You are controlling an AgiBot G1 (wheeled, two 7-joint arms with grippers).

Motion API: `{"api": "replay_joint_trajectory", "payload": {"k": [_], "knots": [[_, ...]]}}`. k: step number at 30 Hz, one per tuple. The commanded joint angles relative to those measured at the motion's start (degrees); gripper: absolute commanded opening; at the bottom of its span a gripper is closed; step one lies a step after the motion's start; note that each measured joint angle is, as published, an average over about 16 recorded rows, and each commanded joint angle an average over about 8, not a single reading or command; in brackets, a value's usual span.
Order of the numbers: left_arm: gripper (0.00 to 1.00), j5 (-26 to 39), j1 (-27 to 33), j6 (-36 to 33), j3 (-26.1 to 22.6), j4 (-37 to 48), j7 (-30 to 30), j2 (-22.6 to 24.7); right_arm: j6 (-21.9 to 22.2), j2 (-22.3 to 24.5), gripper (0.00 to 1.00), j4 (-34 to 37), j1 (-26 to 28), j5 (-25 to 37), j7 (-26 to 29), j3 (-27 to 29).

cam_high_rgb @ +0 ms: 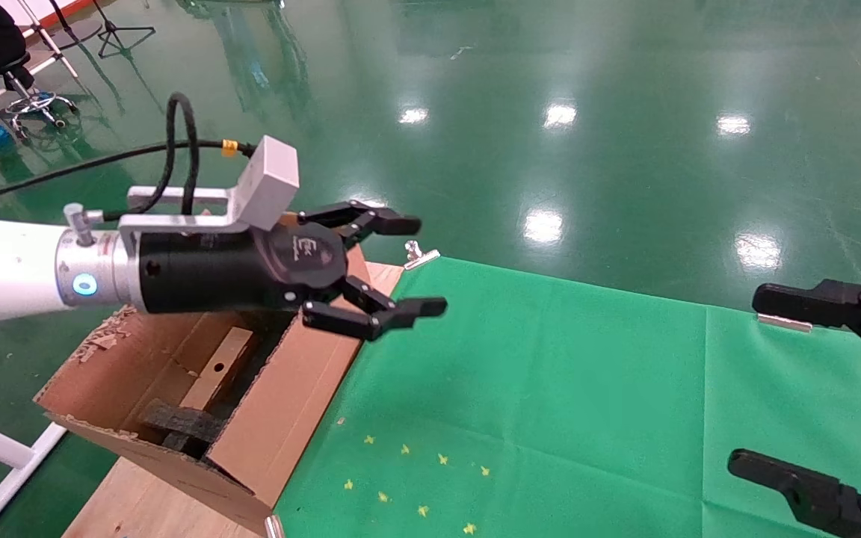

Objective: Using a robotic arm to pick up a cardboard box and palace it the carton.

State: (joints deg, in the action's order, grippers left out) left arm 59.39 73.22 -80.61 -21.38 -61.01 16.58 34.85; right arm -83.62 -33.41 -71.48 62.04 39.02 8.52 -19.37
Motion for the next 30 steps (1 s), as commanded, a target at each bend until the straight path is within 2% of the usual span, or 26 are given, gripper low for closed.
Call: {"api": "replay_joint_trajectory", "payload": {"k": [1, 18, 23, 30], "knots": [[1.00, -1.98, -1.31, -0.57, 0.60, -1.42, -0.66, 0.02, 0.00, 0.00, 1.00, 0.00, 0.00, 0.00, 0.00, 0.00], [1.00, -17.61, -11.67, -5.10, 5.37, -12.60, -5.77, 0.15, 0.01, 0.00, 1.00, 0.01, 0.00, -0.01, 0.00, 0.00], [1.00, -19.32, -12.73, -5.59, 5.90, -13.72, -6.17, 0.14, 0.02, 0.01, 1.00, 0.02, -0.01, -0.01, -0.01, 0.00], [1.00, -18.63, -12.31, -5.40, 5.71, -13.21, -6.03, 0.16, 0.02, 0.01, 1.00, 0.01, -0.01, -0.01, -0.01, 0.00]]}}
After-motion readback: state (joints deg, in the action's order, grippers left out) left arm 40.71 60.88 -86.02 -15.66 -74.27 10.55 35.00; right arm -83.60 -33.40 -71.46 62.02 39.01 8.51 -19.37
